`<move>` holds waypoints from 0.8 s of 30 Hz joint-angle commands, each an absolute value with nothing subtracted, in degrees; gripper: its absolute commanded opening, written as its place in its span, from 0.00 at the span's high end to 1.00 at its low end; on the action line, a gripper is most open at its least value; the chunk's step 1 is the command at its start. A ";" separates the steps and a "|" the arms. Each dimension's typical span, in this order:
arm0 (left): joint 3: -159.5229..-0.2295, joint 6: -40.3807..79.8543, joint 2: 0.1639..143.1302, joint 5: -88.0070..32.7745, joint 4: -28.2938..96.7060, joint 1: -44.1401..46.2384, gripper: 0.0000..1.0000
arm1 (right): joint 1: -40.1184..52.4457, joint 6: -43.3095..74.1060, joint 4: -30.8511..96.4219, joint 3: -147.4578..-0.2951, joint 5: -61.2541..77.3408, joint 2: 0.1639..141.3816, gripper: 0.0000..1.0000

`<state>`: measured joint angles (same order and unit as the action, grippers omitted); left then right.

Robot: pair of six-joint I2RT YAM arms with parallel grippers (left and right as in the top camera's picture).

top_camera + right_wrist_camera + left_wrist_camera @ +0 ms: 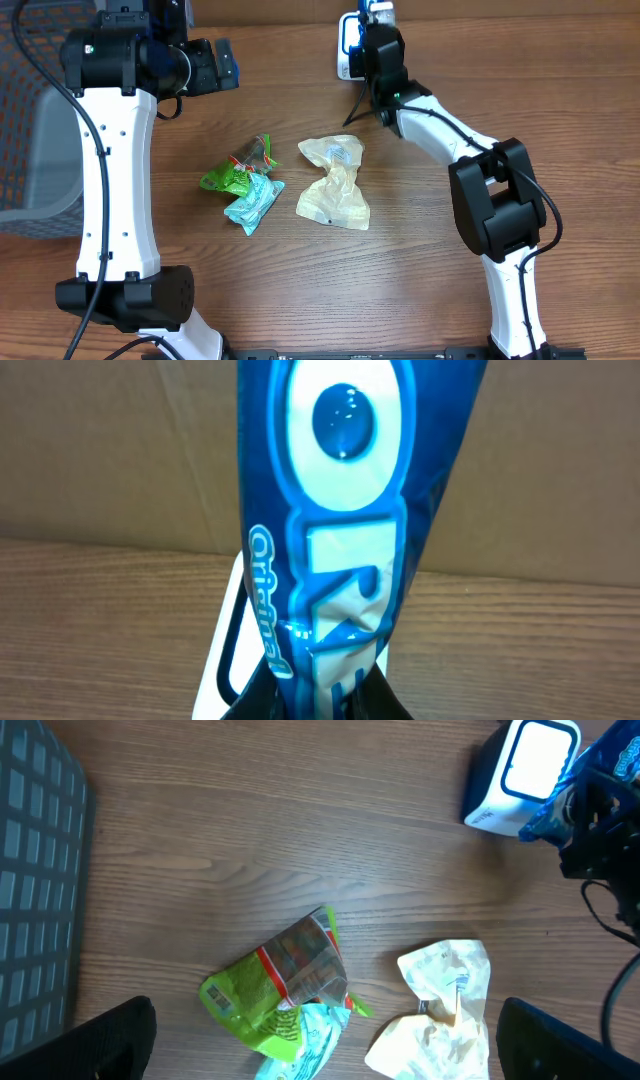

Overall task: Scan the item barcode
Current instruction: 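Lift the Oreo pack with the right gripper up to the scanner, then carry the Oreo pack to the right edge and release it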

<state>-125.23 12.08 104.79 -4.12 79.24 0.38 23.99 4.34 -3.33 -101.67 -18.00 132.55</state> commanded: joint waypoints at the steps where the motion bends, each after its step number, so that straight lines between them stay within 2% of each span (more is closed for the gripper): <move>1: -125.36 12.86 103.83 -4.49 79.09 0.38 0.00 | 24.75 4.01 0.01 -107.92 -18.59 129.19 0.96; 11: -125.36 12.86 103.83 -4.49 79.09 0.40 0.00 | 24.80 4.05 25.91 -117.21 -11.46 119.74 0.96; 17: -125.36 12.86 103.83 -4.49 79.09 0.40 0.00 | 24.80 4.71 40.10 -117.21 -3.95 107.79 0.96; 24: -125.36 12.86 103.83 -4.49 79.09 0.40 0.00 | 24.67 7.51 58.83 -117.21 -3.95 93.23 0.96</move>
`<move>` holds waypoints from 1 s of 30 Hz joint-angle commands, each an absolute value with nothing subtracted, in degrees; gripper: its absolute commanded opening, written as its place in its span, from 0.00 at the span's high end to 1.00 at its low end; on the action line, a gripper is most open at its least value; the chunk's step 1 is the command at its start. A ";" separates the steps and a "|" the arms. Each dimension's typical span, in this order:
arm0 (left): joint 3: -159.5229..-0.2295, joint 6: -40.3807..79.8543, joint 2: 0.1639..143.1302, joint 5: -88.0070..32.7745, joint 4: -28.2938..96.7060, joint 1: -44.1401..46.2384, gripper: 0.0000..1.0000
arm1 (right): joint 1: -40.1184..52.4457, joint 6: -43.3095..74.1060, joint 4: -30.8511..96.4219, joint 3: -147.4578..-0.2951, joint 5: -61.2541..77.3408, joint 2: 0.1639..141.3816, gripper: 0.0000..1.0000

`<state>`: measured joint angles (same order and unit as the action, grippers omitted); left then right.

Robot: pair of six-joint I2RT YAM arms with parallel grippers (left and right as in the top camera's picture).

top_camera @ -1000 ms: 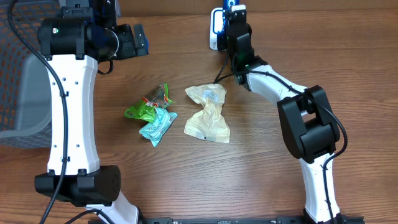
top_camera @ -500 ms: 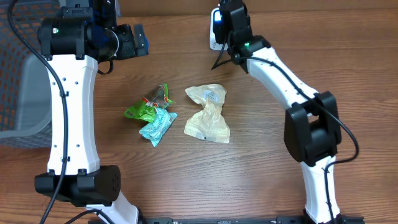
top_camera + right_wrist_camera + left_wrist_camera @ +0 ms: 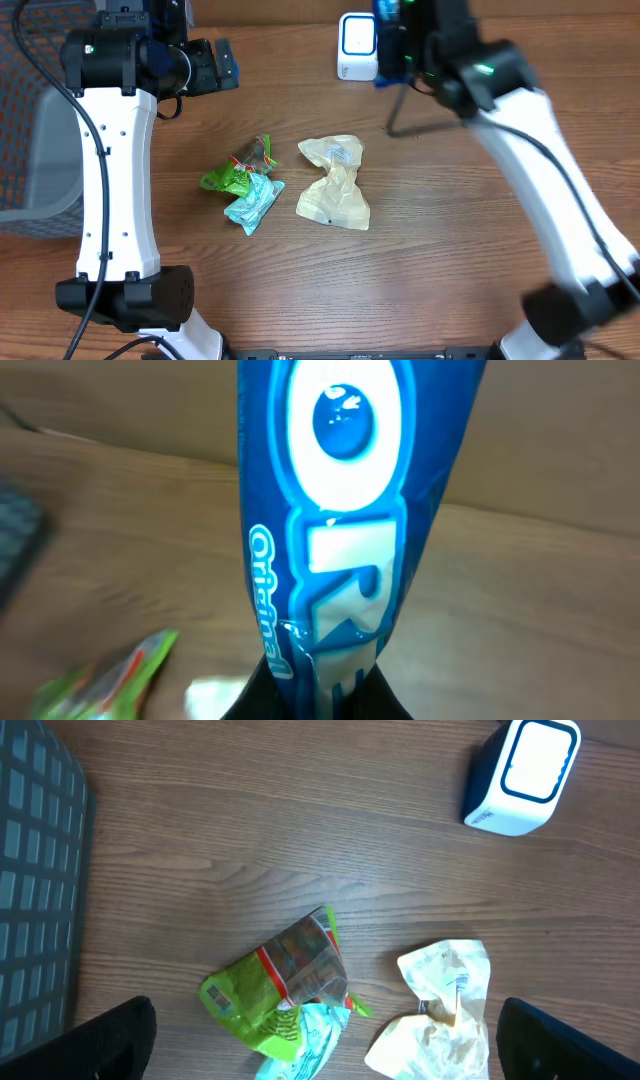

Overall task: Scan the item barcode
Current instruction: 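Carry the Oreo pack to the right edge and release it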

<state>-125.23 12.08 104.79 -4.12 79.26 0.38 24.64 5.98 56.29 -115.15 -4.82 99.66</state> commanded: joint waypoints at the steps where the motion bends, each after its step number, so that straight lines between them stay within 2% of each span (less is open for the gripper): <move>1: -125.36 12.86 103.83 -4.49 79.09 0.38 0.00 | 24.69 7.51 61.12 -117.21 -3.95 91.13 0.96; 5: -125.36 12.86 103.83 -4.49 79.09 0.40 0.00 | 24.69 8.43 69.14 -117.19 -4.54 84.23 0.96; 10: -125.36 12.86 103.83 -4.49 79.09 0.38 0.00 | 24.25 18.00 82.13 -117.16 -15.70 79.68 0.96; 16: -125.36 12.86 103.83 -4.49 79.09 0.38 0.00 | 16.75 27.07 90.63 -114.04 -19.25 79.92 0.96; 22: -125.36 12.86 103.83 -4.49 79.09 0.38 0.00 | 4.14 28.49 84.33 -102.74 -16.62 80.79 0.96; 30: -125.36 12.86 103.83 -4.49 79.09 0.38 0.00 | -12.03 25.26 65.43 -79.94 -5.56 84.05 0.96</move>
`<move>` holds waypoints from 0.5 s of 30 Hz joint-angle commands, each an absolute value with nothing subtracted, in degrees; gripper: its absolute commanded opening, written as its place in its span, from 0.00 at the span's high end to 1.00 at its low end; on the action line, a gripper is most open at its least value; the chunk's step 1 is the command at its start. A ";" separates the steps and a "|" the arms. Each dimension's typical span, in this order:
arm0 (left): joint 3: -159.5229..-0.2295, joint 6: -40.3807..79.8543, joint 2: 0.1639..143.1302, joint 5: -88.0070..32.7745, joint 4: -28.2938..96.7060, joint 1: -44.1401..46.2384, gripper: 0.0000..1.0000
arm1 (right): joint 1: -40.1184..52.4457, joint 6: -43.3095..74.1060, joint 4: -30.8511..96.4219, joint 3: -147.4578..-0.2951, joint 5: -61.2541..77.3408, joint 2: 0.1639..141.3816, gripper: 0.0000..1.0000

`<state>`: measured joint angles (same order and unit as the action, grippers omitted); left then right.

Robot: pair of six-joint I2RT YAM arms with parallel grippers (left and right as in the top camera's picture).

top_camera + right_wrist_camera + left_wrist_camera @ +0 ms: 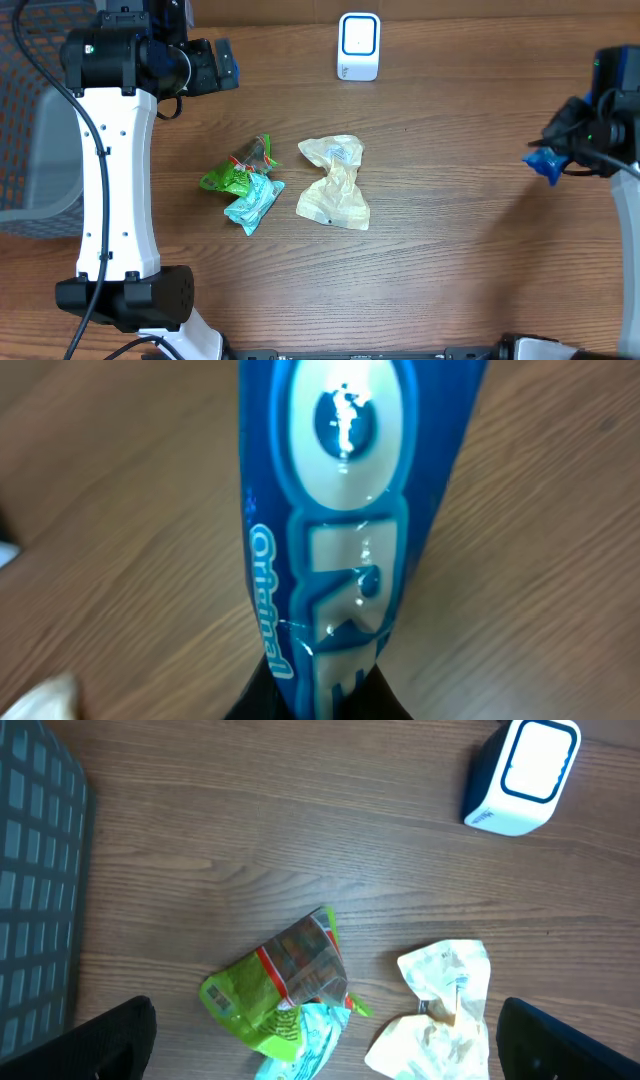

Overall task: Scan the item barcode
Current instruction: 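Carry the Oreo pack to the right edge and release it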

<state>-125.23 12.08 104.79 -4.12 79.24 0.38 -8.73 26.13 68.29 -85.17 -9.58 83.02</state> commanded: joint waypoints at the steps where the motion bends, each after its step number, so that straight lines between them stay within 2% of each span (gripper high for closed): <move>1: -125.36 12.86 103.83 -4.49 79.09 0.40 0.00 | -13.37 25.26 62.87 -77.25 -5.41 85.01 0.96; 5: -125.36 12.86 103.83 -4.49 79.09 0.38 0.00 | -16.45 25.26 54.81 -69.80 -4.23 89.23 0.96; 7: -125.36 12.86 103.83 -4.49 79.09 0.38 0.00 | -16.97 25.23 52.47 -68.01 -4.14 91.20 0.92; 8: -125.36 12.86 103.83 -4.49 79.09 0.38 0.00 | -17.02 25.02 52.07 -67.81 -4.14 92.01 0.88; 10: -125.36 12.86 103.83 -4.49 79.09 0.38 0.00 | -17.02 23.70 51.64 -67.83 -4.14 93.06 0.73; 15: -125.36 12.86 103.83 -4.49 79.09 0.38 0.00 | -17.02 23.33 51.53 -68.69 -3.33 92.97 0.46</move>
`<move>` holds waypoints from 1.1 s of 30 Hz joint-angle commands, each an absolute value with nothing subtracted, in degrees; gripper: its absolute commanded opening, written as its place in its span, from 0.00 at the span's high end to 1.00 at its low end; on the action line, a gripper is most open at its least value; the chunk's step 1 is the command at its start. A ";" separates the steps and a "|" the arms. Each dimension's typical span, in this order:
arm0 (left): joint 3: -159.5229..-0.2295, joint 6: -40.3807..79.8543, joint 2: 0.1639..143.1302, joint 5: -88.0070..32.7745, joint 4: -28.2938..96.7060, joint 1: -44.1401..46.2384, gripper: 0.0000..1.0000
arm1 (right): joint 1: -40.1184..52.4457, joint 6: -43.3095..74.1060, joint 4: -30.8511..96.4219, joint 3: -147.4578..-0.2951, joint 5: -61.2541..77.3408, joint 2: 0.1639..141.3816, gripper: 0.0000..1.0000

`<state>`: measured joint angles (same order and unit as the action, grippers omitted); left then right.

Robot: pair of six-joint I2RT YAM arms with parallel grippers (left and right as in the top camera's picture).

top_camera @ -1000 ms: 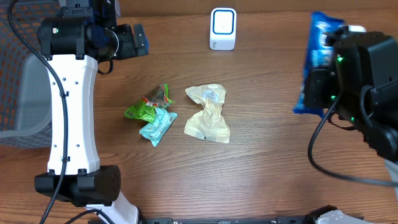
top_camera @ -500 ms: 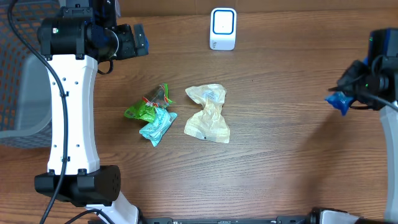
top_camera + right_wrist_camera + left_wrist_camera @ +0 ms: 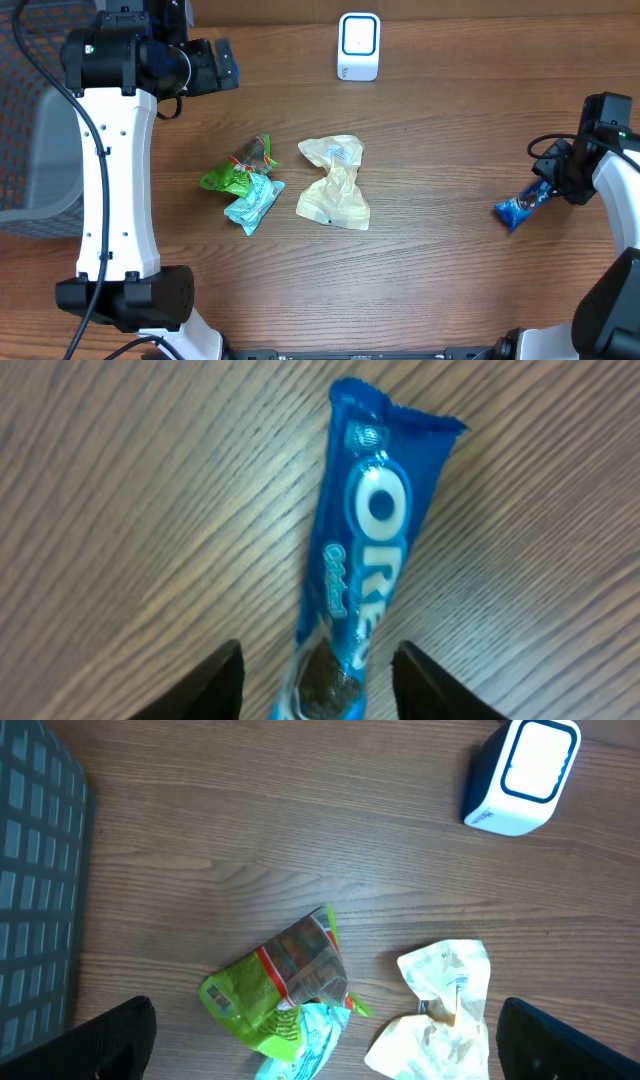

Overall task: Scan the item barcode
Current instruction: 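Carry the Oreo pack to the right edge and release it, then raise the right gripper and move it toward the beige bag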

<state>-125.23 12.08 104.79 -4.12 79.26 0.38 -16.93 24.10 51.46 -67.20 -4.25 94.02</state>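
A blue Oreo pack (image 3: 370, 550) lies flat on the wood table at the right side (image 3: 523, 207). My right gripper (image 3: 325, 695) is open, its two fingers straddling the pack's near end without gripping it; in the overhead view the right gripper (image 3: 552, 185) is just above-right of the pack. The white barcode scanner (image 3: 358, 45) stands at the table's back middle, also seen as the scanner (image 3: 520, 775). My left gripper (image 3: 325, 1055) is open and held high over the left of the table, nothing between its fingers; overhead it shows as the left gripper (image 3: 228, 62).
A green snack pack (image 3: 238, 170), a teal pack (image 3: 255, 203) and a crumpled cream wrapper (image 3: 335, 185) lie mid-table. A grey mesh basket (image 3: 40, 130) stands at the left edge.
My right gripper was shut on the Oreo pack, held off the table at the far right. Now the pack lies on the table and the gripper is open over it. The left arm is unmoved.
My right gripper held the Oreo pack up against the scanner at the back. Then it held the pack just right of the scanner, then at the table's far right. Now the pack is let go on the table there.
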 commanded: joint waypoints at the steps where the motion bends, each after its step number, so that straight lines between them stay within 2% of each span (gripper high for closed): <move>1: -125.36 12.86 103.83 -4.49 79.09 0.38 0.00 | -17.02 22.74 51.92 -69.01 -2.50 92.75 0.46; 7: -125.36 12.86 103.83 -4.49 79.09 0.38 0.00 | -16.47 19.18 57.39 -73.28 5.37 86.72 0.45; 13: -125.36 12.86 103.83 -4.49 79.09 0.40 0.00 | -14.31 19.05 61.65 -74.76 10.63 69.69 0.43; 14: -125.36 12.86 103.83 -4.49 79.09 0.40 0.00 | -14.20 19.07 62.89 -74.76 11.88 65.58 0.34; 15: -125.36 12.86 103.83 -4.49 79.09 0.40 0.00 | -14.20 19.07 63.90 -74.76 12.62 62.89 0.15; 16: -125.36 12.86 103.83 -4.49 79.09 0.38 0.00 | -14.20 19.09 65.08 -74.76 13.26 60.12 0.00; 24: -125.36 12.86 103.83 -4.49 79.09 0.40 0.00 | -14.22 19.05 70.32 -74.76 12.95 44.18 0.00; 27: -125.36 12.86 103.83 -4.49 79.09 0.40 0.00 | -14.20 19.00 75.00 -74.76 12.86 41.36 0.00; 33: -125.36 12.86 103.83 -4.49 79.09 0.40 0.00 | -14.22 18.98 74.85 -74.32 9.96 40.42 0.00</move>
